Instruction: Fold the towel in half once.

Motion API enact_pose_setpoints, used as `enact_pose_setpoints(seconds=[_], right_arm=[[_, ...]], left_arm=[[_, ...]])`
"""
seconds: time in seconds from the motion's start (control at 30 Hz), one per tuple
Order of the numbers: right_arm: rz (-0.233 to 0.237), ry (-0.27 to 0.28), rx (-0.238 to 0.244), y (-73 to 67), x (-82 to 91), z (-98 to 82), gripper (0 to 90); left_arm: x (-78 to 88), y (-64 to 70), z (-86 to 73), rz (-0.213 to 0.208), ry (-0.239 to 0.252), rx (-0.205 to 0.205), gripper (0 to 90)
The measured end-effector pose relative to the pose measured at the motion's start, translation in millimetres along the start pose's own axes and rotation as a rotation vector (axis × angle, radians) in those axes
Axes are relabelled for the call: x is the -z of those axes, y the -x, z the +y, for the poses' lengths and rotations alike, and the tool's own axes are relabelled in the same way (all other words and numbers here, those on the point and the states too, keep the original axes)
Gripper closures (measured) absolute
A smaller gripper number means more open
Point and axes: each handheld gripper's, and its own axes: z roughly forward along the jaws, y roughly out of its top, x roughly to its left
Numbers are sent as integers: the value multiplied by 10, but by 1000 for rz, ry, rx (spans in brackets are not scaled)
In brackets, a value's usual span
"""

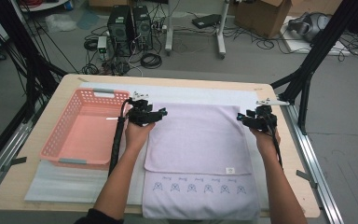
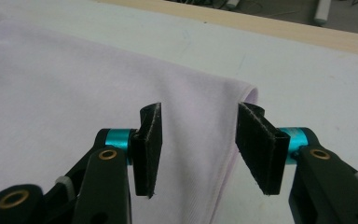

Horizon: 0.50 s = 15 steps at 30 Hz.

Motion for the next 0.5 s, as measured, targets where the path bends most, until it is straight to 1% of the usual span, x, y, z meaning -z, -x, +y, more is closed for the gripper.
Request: enact_pose_setpoints(seconds=[0.03,0.1,0.13,0.17,0.2,0.27,0.3,0.33,0.37,0.43,0.47,0.5], right_arm=[[10,7,0,-20,39,-18,504],[21,16,18,-57,128,-67,500],[24,12,17,-72,156,-87,488],[23,-14,26,-85,188,-104,458],[21,-17,26,-108,225,-127,473],[28,1,28,-150,299,-177,480],[31,0,29,-172,335,-208,480],[34,3,36,-190,369,-243,482],[38,0,32,-214,404,-279,485],[48,4,30,-253,471,-357,495],[53,3,28,-276,508,-401,501],[50,2,35,-306,556,-460,508]], left_arm=[[28,12,-17,-6,-4,-7,364],[79,34,-61,-15,-1,-14,366],[116,48,-89,-15,-1,-16,366],[148,54,-114,-22,2,-17,365],[173,63,-135,-25,7,-15,364],[240,88,-196,-35,16,-13,362],[266,106,-224,-39,6,-18,362],[293,133,-253,-40,2,-34,356],[329,163,-290,-47,10,-37,355],[398,223,-357,-62,11,-41,355],[442,260,-396,-69,6,-50,355],[465,283,-422,-74,9,-51,355]])
